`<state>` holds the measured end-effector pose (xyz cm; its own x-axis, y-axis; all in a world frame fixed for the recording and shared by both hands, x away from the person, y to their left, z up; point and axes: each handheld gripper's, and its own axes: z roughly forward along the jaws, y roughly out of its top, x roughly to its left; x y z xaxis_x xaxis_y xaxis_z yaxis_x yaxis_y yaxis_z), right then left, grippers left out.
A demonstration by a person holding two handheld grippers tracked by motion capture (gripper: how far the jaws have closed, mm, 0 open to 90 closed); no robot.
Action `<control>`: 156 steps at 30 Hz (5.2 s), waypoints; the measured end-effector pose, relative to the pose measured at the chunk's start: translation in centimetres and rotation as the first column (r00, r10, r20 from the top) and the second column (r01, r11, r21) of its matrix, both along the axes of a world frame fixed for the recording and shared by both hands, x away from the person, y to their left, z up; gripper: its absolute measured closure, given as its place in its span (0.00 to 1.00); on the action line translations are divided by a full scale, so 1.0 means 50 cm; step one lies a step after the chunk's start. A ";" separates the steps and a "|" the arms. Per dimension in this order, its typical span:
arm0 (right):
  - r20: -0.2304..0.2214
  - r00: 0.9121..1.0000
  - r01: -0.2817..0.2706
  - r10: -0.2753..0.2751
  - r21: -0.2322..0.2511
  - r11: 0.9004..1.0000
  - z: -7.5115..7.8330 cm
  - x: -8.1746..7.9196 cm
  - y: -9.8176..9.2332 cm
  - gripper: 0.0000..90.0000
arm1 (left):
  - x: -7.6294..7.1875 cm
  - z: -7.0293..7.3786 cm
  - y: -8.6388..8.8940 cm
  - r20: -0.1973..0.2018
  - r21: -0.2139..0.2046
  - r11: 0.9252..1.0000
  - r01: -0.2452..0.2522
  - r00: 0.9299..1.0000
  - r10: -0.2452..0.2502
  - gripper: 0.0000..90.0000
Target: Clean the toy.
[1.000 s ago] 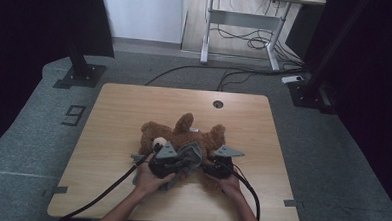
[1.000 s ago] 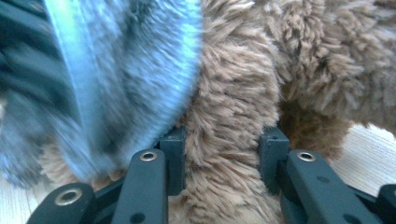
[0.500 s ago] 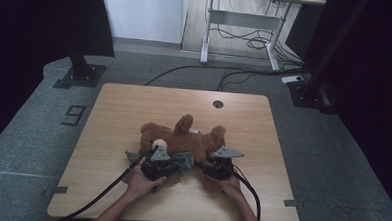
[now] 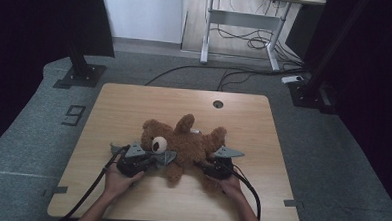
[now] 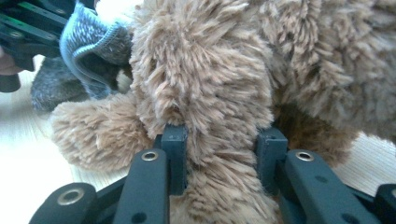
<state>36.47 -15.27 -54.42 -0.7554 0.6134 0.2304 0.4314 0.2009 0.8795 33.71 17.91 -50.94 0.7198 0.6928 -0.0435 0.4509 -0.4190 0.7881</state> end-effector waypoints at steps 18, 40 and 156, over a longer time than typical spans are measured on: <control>0.038 0.999 -0.024 0.025 -0.026 0.999 -0.001 -0.015 0.022 0.71 | 0.036 0.087 -0.203 0.108 -0.141 0.978 0.151 0.985 -0.137 0.88; 0.100 0.995 -0.016 0.025 -0.093 0.996 -0.001 -0.033 0.037 0.71 | 0.098 0.101 -0.271 0.091 -0.054 0.991 0.125 0.989 -0.120 0.88; 0.062 0.998 0.029 -0.024 -0.076 0.997 -0.008 -0.032 0.037 0.70 | -0.002 0.056 -0.152 0.162 -0.039 0.998 0.058 0.985 -0.051 0.89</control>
<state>34.89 -13.43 -54.81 -0.7500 0.6473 0.1362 0.3836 0.2579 0.8868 33.61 10.33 -48.12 0.7562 0.6526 0.0470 0.2941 -0.4032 0.8665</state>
